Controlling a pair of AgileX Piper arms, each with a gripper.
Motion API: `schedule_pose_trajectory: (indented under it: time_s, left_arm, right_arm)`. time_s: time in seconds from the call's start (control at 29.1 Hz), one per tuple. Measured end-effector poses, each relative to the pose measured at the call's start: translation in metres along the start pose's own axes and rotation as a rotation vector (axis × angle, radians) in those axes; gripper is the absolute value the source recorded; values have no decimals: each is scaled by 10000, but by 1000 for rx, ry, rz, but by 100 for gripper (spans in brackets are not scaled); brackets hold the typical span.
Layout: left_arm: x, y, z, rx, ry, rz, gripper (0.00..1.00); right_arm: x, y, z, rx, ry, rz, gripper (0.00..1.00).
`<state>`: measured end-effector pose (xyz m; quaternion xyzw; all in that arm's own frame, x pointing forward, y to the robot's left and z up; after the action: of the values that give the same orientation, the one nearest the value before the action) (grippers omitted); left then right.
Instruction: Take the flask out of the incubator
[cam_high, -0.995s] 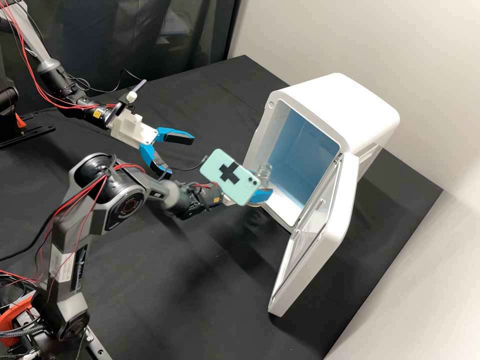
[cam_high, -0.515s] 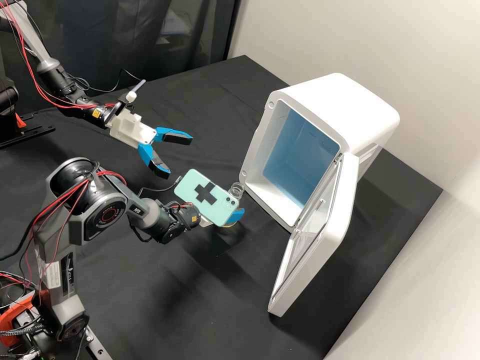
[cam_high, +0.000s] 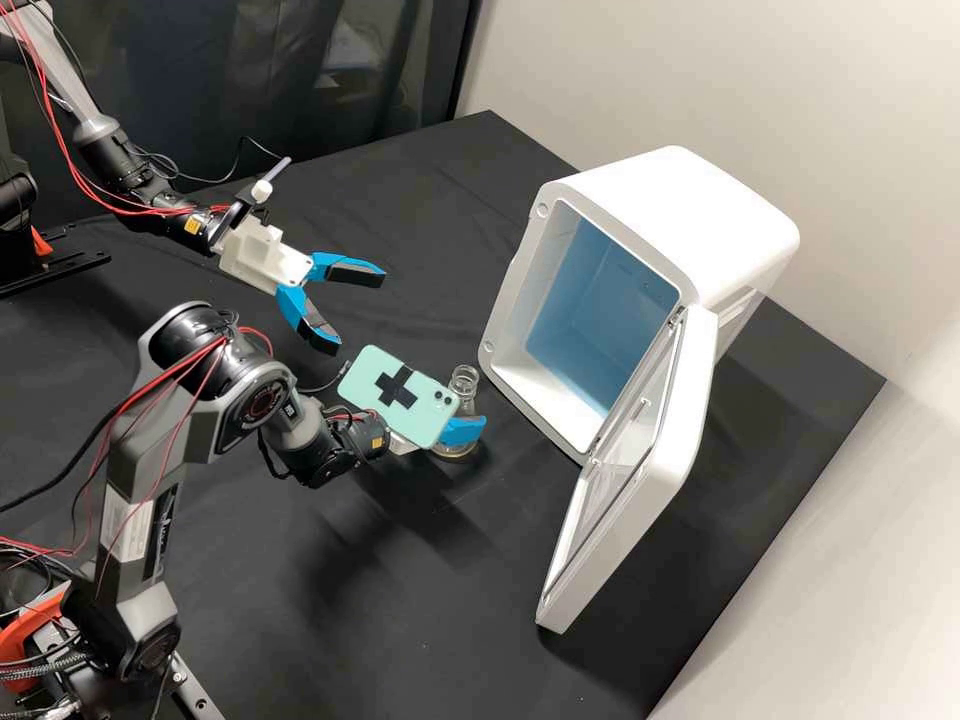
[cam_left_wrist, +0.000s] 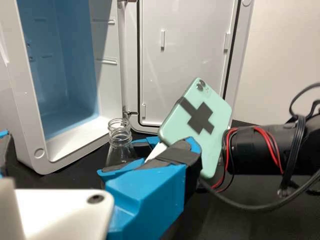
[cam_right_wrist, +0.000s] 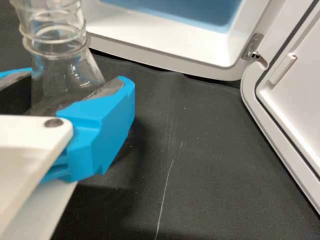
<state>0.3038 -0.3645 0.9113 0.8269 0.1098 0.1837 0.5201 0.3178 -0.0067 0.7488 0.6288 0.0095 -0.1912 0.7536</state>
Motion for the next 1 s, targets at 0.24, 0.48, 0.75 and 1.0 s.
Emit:
schedule_pose_trajectory:
  time_s: [0.24, 0.48, 0.75, 1.0]
  left_arm:
    - [0, 0, 0, 0, 0, 0, 100]
    - [0, 0, 0, 0, 0, 0, 100]
    - [0, 0, 0, 0, 0, 0, 100]
    - [0, 3, -8, 0, 3, 1, 100]
  right_arm:
    - [10, 17, 13, 6, -12, 10, 100]
    - [29, 61, 31, 15, -21, 23, 100]
    - [-53, 76, 32, 17, -26, 13, 100]
    - [-229, 152, -11, 34, 17, 111, 100]
